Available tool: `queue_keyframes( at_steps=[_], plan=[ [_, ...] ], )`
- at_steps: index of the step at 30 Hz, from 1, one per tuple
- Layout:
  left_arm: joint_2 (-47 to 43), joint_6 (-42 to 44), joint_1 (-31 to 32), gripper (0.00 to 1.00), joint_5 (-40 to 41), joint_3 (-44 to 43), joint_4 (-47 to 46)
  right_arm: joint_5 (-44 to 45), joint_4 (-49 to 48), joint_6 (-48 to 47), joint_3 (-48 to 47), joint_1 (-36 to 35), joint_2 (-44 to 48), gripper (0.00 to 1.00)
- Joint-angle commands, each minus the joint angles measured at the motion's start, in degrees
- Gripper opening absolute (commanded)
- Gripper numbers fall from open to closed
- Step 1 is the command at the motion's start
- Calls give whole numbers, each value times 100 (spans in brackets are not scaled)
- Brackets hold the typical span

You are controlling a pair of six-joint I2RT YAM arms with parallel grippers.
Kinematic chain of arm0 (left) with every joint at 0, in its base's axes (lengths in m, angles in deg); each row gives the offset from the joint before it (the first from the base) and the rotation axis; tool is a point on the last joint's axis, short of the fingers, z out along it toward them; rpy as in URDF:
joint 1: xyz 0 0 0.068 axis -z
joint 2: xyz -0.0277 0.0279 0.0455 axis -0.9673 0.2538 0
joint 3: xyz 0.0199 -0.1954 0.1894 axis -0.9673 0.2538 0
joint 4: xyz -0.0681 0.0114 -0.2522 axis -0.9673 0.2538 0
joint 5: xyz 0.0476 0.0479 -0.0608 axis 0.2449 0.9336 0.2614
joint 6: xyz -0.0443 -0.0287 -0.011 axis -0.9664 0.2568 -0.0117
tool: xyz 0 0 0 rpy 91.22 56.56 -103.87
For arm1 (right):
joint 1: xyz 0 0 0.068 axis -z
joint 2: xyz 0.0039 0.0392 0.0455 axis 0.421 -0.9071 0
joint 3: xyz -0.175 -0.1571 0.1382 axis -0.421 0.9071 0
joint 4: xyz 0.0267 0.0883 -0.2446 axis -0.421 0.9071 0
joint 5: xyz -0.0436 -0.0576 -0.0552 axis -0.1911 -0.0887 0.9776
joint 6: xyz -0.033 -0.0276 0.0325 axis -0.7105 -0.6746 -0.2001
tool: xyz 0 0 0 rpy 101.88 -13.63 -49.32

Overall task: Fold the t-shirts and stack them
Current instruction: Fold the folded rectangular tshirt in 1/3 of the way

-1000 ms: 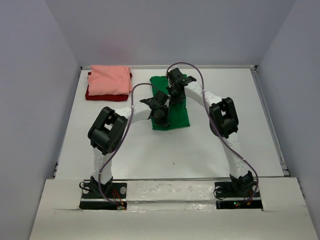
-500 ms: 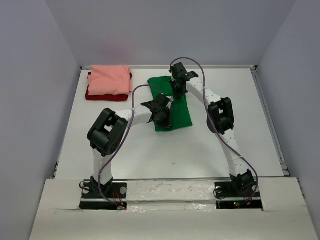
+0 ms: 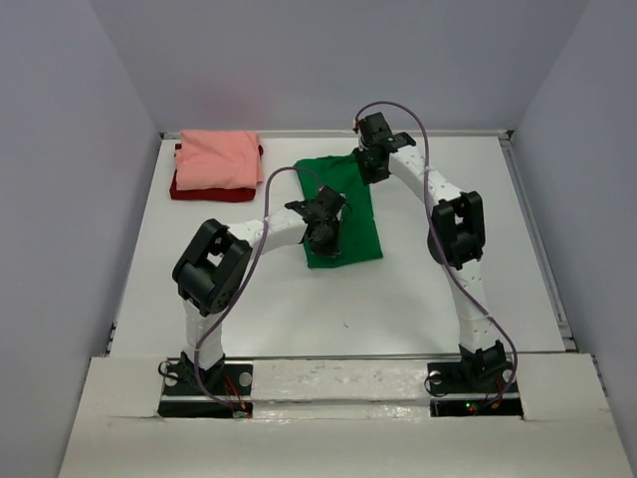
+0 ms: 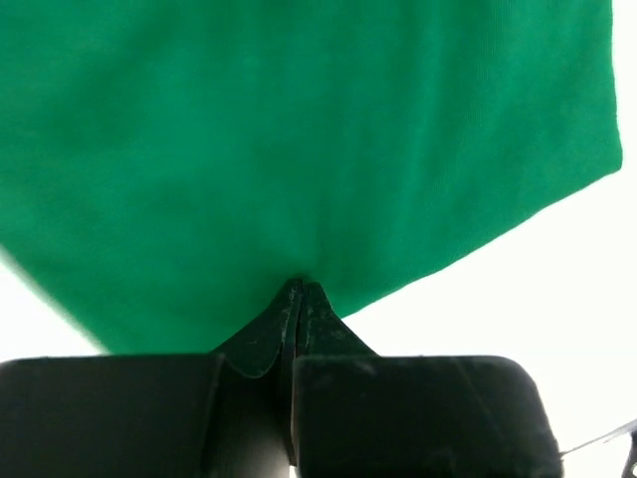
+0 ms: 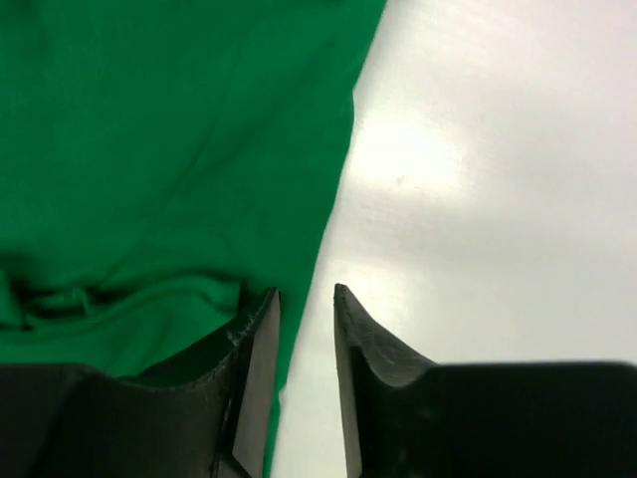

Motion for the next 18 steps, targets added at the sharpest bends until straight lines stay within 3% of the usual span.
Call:
queue_keyframes(
  at_steps=[1,2,5,10,18],
  plan=[
    [-672,88,16,17,1052,-698,740,-32,-309,-44,850,-53,979,38],
    [-699,132,7,27,1236,-917,810,-67,-353,-44,992,-53,1093,40],
    [-629,220,-54,43,1334,-1243,1065,-268,-327,52,1353,-53,1199,41],
    [-471,220,-379,53,1124,-1341,1049,-559,-520,88,1898,-53,1331,41],
    [-128,167,-1108,65,587,-1455,1004,-761,-442,35,1583,-53,1138,41]
  ],
)
